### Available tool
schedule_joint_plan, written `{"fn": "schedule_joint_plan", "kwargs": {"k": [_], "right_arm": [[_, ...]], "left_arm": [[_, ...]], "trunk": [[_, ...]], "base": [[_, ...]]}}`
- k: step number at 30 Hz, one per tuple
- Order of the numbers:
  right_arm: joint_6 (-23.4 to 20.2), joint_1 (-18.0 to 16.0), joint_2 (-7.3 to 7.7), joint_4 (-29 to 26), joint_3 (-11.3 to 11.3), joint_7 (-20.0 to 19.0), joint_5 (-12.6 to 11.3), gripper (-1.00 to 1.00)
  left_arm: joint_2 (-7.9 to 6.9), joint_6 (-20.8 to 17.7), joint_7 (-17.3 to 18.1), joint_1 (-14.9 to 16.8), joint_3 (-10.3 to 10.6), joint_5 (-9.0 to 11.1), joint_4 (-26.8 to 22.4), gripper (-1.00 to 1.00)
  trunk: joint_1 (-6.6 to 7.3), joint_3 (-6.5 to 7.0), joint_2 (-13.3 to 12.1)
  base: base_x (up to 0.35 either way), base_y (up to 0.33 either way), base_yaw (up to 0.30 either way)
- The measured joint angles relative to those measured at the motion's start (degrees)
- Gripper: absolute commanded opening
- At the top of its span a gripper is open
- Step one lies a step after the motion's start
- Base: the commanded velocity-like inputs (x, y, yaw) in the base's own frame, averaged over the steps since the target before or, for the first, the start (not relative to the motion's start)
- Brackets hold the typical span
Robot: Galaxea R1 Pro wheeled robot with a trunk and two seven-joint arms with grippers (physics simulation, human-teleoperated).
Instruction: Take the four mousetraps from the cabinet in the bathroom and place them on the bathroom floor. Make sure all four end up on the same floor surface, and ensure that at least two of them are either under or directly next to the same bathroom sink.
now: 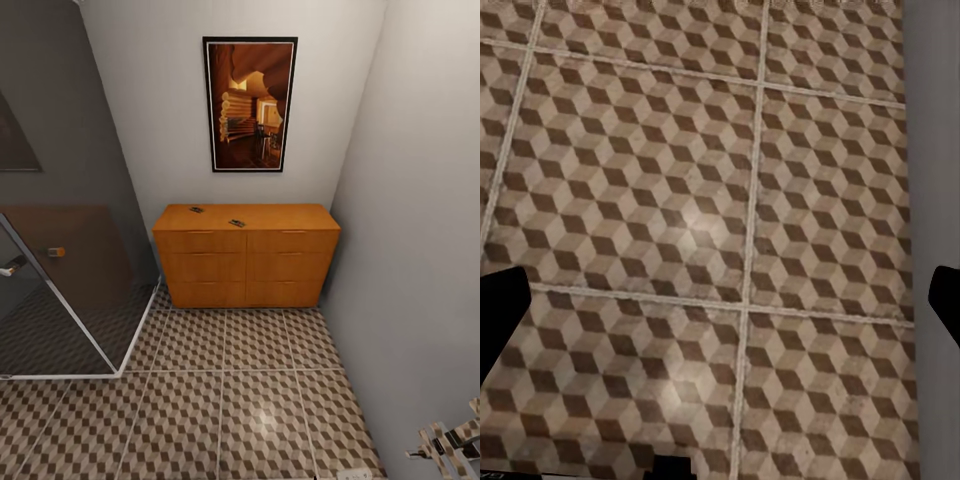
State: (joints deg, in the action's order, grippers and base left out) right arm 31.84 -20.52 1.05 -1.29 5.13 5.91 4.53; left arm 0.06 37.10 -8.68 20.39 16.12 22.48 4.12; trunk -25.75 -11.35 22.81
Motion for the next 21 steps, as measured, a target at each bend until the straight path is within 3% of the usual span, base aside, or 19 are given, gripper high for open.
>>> {"fn": "schedule_joint_plan", "kwargs": {"k": [21], "right_arm": [[0.0,0.0,0.0,0.0,0.0,0.0,0.0,1.0]], "left_arm": [[0.0,0.0,0.0,0.0,0.0,0.0,0.0,1.0]], "trunk": [[0.0,1.88,0.0]], "base": [[0.0,0.0,0.0]]}}
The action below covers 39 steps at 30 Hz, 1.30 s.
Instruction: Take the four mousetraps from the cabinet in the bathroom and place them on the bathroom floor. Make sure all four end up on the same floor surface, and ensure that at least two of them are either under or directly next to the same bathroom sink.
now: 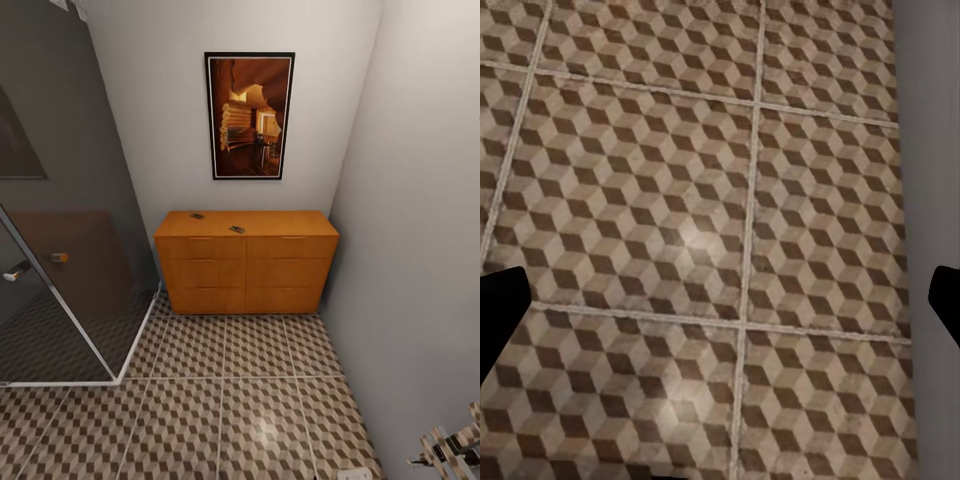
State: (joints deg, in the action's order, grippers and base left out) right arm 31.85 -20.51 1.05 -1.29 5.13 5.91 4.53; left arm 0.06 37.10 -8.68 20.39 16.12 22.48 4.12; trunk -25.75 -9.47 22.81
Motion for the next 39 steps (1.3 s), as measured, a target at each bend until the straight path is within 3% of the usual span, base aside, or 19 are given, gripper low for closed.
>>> {"fn": "schedule_joint_plan", "kwargs": {"k": [12,39], "right_arm": [[0.0,0.0,0.0,0.0,0.0,-0.02,0.0,1.0],[0.17,0.0,-0.34,-0.17,0.01,-0.15,0.02,1.0]], "left_arm": [[0.0,0.0,0.0,0.0,0.0,0.0,0.0,1.0],[0.0,0.0,0.0,0.0,-0.02,0.0,0.0,1.0]], "trunk": [[0.0,0.79,0.0],[0.0,0.89,-0.01]], "base": [[0.0,0.0,0.0],[0.0,0.0,0.0]]}}
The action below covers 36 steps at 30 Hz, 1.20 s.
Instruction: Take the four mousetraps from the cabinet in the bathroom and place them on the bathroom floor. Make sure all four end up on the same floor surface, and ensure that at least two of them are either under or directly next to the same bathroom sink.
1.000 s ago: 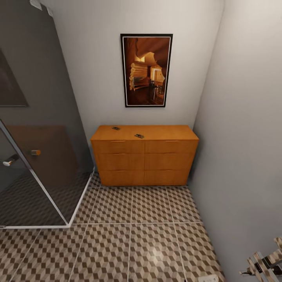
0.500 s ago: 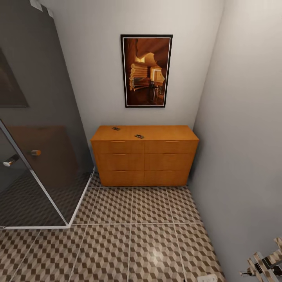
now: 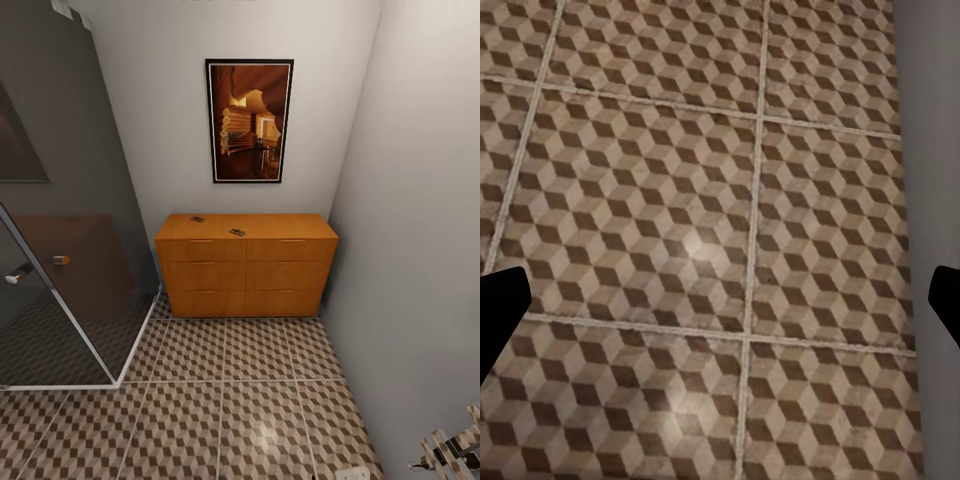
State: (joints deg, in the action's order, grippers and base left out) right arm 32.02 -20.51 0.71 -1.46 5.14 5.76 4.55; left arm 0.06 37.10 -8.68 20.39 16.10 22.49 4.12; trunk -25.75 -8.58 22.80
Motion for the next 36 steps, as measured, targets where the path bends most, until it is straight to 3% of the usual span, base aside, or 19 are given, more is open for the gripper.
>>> {"fn": "schedule_joint_plan", "kwargs": {"k": [36], "right_arm": [[0.0,0.0,-0.1,0.0,-0.01,-0.02,-0.1,1.0]], "left_arm": [[0.06,0.0,0.0,0.0,0.02,0.0,0.0,1.0]], "trunk": [[0.0,2.54,-0.01]], "base": [[0.0,0.0,0.0]]}}
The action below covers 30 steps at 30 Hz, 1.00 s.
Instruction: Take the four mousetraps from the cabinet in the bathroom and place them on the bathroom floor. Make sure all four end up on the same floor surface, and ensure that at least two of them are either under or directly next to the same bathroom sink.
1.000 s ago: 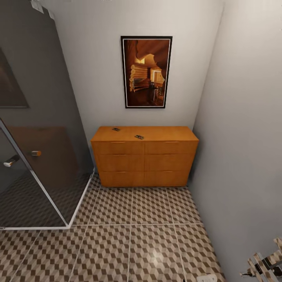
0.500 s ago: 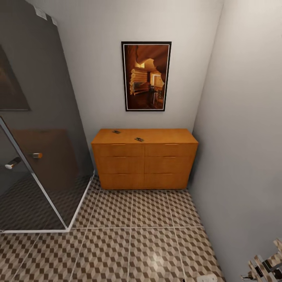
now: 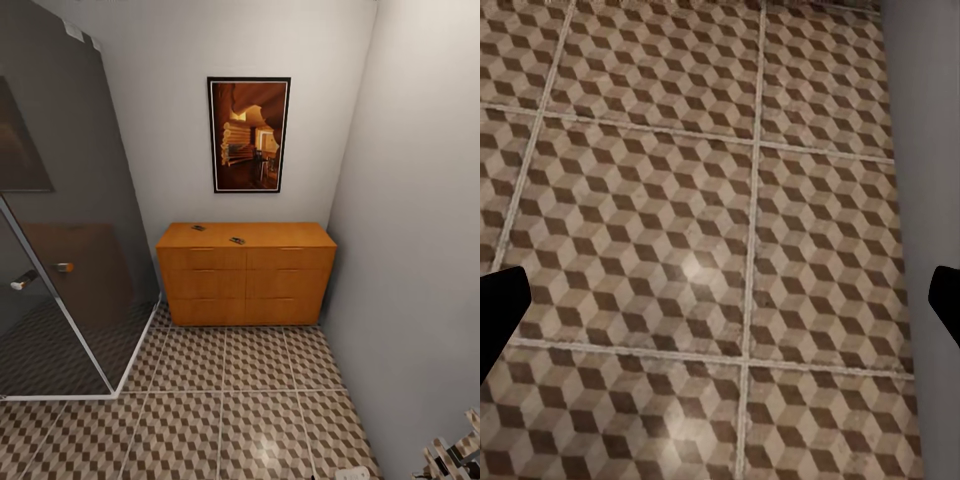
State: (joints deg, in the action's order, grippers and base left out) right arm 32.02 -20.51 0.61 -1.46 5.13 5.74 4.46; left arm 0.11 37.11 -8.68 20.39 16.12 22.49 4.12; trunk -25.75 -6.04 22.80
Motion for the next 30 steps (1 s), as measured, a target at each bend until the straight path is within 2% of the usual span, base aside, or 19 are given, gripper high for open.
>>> {"fn": "schedule_joint_plan", "kwargs": {"k": [9,30], "right_arm": [[-0.01,0.0,0.0,0.0,0.01,0.0,0.04,1.0],[1.12,0.0,0.0,0.09,0.02,0.0,0.15,1.0]], "left_arm": [[0.0,0.01,-0.01,0.0,0.0,0.0,0.01,1.0],[0.02,0.0,0.0,0.0,0.0,-0.01,0.0,1.0]], "trunk": [[0.02,0.06,0.01],[0.02,0.07,0.0]], "base": [[0.133,0.086,0.0],[0.268,0.112,0.0]]}}
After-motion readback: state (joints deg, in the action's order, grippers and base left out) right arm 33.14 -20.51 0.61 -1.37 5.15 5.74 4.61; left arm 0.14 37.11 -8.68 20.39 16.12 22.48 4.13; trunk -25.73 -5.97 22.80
